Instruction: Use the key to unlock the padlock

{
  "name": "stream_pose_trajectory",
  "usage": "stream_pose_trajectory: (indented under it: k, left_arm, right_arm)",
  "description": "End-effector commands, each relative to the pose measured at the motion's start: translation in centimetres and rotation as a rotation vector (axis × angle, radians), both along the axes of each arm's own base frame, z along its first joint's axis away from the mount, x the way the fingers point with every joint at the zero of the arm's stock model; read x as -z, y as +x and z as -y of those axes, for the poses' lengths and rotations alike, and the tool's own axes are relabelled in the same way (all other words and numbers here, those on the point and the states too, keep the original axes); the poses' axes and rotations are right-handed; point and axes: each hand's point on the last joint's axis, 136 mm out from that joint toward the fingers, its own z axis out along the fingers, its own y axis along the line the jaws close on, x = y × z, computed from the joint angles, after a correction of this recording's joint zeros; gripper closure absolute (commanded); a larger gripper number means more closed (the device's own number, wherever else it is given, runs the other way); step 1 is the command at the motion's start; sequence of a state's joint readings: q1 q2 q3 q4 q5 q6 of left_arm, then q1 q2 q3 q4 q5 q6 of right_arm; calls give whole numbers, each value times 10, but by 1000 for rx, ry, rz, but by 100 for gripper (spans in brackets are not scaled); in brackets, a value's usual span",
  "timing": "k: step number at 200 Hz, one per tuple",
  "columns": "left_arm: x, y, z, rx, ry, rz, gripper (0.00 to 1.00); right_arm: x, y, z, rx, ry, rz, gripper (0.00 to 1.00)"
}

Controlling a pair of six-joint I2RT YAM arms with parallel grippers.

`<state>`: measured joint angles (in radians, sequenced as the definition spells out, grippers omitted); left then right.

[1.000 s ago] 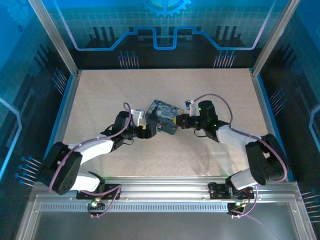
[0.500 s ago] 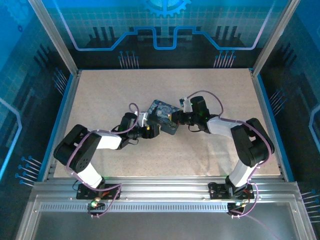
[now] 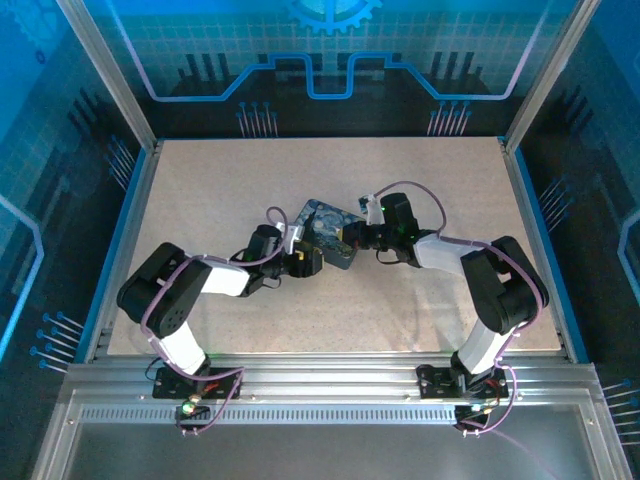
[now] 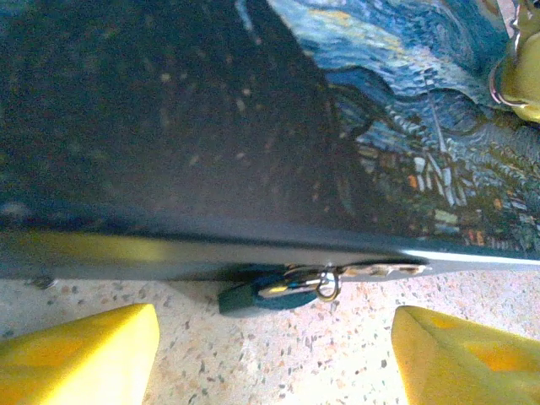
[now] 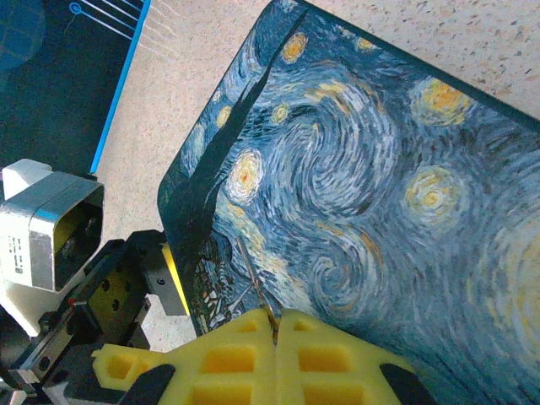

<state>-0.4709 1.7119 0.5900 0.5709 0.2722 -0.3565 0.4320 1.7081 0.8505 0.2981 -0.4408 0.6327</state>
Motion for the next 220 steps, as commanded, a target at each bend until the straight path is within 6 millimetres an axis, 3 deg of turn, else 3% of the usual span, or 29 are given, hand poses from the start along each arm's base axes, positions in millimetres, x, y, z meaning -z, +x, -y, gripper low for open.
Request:
stream_pose_trajectory:
  k: [1,94,146,220]
  left_arm:
    - [0,9,8,20,49,64,26]
    - [8,10,27,76,143,107,37]
    - [8,11,30,74,138,102,49]
    - [9,13,32,70,134,96,59]
  right_arm:
    - [40,-21,6,5,-80,-117,100]
    - [38,-23,7,-2,-87,-111,100]
    - [38,-24,7,-4,-86,-110,100]
    - [35,-25,7,-7,-86,-105,100]
